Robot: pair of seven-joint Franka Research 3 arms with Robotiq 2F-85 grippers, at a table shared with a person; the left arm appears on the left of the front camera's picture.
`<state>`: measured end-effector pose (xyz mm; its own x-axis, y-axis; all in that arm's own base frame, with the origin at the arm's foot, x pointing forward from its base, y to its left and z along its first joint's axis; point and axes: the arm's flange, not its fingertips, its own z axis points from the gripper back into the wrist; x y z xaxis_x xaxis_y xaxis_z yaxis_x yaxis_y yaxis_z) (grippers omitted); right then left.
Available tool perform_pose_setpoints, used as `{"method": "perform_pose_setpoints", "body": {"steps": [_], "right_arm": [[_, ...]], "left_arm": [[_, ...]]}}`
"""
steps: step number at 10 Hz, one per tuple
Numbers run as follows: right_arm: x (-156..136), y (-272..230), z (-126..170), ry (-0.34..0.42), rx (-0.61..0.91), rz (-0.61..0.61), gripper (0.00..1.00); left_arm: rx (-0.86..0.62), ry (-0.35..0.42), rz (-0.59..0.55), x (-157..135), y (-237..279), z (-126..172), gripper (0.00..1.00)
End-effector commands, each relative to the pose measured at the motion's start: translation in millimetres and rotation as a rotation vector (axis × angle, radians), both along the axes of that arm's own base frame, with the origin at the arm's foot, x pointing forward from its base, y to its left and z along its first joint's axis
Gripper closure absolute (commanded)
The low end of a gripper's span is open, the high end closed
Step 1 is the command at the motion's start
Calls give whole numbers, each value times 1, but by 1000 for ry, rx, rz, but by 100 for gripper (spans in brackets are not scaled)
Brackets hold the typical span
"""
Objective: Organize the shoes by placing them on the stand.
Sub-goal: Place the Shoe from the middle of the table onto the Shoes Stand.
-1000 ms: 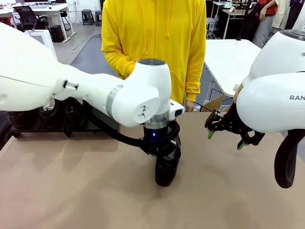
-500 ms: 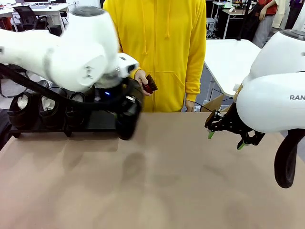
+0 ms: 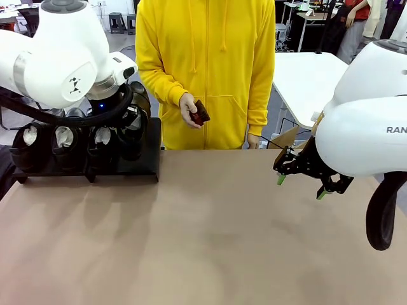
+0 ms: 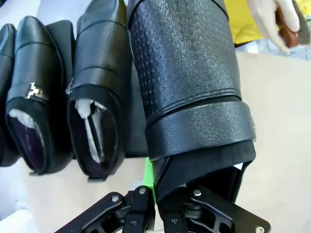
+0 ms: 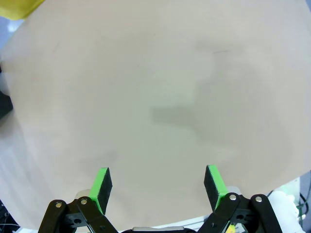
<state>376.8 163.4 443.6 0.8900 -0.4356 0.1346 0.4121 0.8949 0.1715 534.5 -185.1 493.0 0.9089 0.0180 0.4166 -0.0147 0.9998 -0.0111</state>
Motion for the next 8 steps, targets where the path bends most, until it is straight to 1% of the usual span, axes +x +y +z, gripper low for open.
{"method": "perform_pose_setpoints", "body": {"steps": [1, 2, 4, 8], "right_arm": [[4, 0, 1, -6, 27, 14, 0], [4, 0, 1, -6, 27, 14, 0], [4, 0, 1, -6, 27, 14, 0], [4, 0, 1, -6, 27, 14, 0]], "left_arm": [[-1, -35, -4, 16, -4, -10, 100], [7, -40, 29, 24, 0, -18, 100], [2, -50, 30, 32, 4, -29, 100], [-1, -13, 18, 45, 3, -47, 100]]}}
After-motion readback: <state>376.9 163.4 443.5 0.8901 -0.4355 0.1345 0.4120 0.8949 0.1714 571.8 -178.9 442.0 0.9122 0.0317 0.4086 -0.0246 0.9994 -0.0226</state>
